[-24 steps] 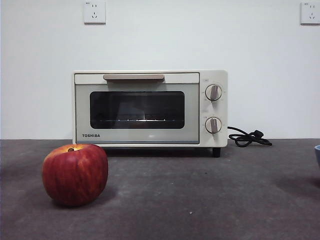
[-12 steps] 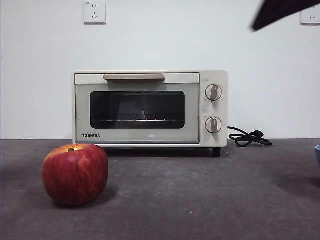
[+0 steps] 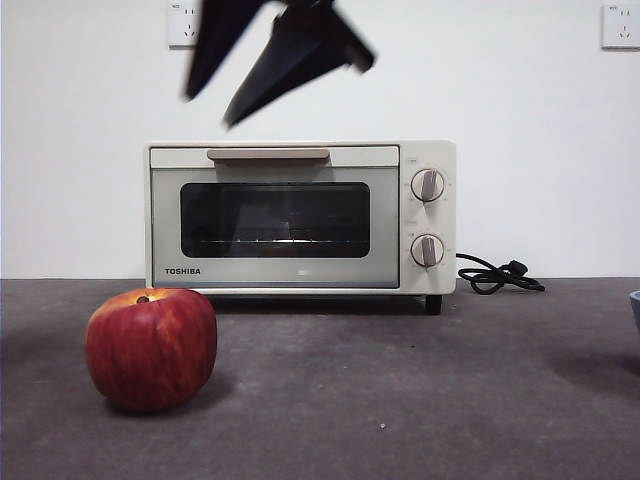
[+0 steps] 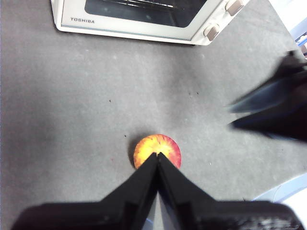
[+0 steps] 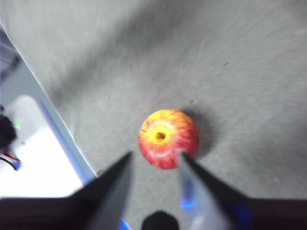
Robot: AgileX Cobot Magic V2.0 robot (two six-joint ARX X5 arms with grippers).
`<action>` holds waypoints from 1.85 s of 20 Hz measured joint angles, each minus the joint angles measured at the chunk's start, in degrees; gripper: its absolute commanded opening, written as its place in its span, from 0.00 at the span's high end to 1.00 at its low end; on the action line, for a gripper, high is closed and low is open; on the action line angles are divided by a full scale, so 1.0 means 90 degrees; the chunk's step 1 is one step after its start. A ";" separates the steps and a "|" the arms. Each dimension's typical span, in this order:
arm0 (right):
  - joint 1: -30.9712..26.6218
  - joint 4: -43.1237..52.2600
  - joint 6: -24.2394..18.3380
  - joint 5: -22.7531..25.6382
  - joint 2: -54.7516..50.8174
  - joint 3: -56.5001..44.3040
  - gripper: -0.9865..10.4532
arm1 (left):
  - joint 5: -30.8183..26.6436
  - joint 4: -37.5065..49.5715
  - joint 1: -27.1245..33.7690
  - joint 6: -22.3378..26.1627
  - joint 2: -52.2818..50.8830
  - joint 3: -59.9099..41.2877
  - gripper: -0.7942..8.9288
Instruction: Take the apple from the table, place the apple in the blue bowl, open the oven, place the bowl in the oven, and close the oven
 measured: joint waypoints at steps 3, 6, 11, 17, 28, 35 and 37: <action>0.0262 -0.0112 -0.0044 0.0265 0.0619 0.0274 0.32 | -0.0002 -0.0070 0.0000 0.0056 0.0000 0.0000 0.92; 0.0362 -0.0097 -0.0039 0.0381 0.1008 0.0430 0.27 | 0.0000 -0.0100 0.0000 0.0117 0.0000 0.0000 0.92; 0.0410 -0.0078 0.0015 0.0617 0.1401 0.0491 0.27 | 0.0000 -0.0131 0.0000 0.0158 0.0000 0.0000 0.92; 0.0495 0.0240 0.0170 0.0704 0.1994 0.0493 0.28 | 0.0000 -0.0134 0.0000 0.0165 0.0000 0.0000 0.92; 0.0627 0.0206 0.0255 0.0743 0.2589 0.0495 0.92 | 0.0000 -0.0134 0.0000 0.0168 0.0000 0.0000 0.92; 0.0627 -0.0495 0.0396 0.0811 0.2191 0.0561 0.92 | -0.0005 -0.0134 0.0000 0.0168 0.0000 0.0000 0.92; 0.0627 -0.0685 0.0396 0.1032 0.1598 0.0588 0.92 | -0.0007 -0.0134 0.0000 0.0165 0.0000 0.0000 0.92</action>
